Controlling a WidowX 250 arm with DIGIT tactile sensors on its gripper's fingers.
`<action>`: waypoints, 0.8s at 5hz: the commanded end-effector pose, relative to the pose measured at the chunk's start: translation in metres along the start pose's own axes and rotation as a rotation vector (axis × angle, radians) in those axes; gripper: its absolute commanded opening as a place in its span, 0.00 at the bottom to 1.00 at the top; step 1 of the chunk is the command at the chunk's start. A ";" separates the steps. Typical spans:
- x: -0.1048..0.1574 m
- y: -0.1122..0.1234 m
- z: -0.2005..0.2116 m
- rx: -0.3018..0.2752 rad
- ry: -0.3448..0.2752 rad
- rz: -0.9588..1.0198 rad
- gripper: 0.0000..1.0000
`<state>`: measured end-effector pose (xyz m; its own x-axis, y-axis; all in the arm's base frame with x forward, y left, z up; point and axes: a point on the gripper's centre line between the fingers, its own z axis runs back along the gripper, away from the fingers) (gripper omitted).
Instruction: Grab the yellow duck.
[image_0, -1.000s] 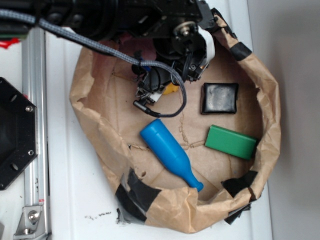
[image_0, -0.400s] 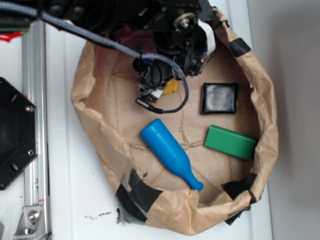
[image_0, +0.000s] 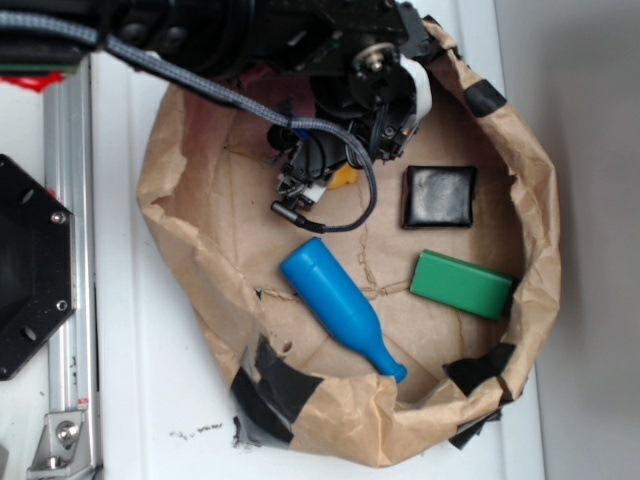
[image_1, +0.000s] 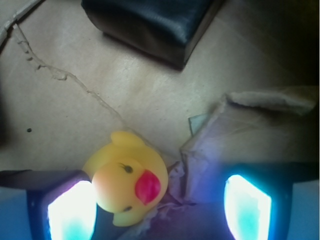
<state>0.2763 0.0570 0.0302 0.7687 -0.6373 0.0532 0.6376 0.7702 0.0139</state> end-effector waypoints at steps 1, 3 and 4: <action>0.027 -0.002 -0.005 0.030 -0.054 -0.025 1.00; 0.027 -0.013 -0.027 0.034 0.021 -0.066 1.00; 0.026 -0.018 -0.032 0.026 0.046 -0.079 1.00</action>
<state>0.2831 0.0452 0.0105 0.7443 -0.6679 -0.0035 0.6676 0.7438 0.0312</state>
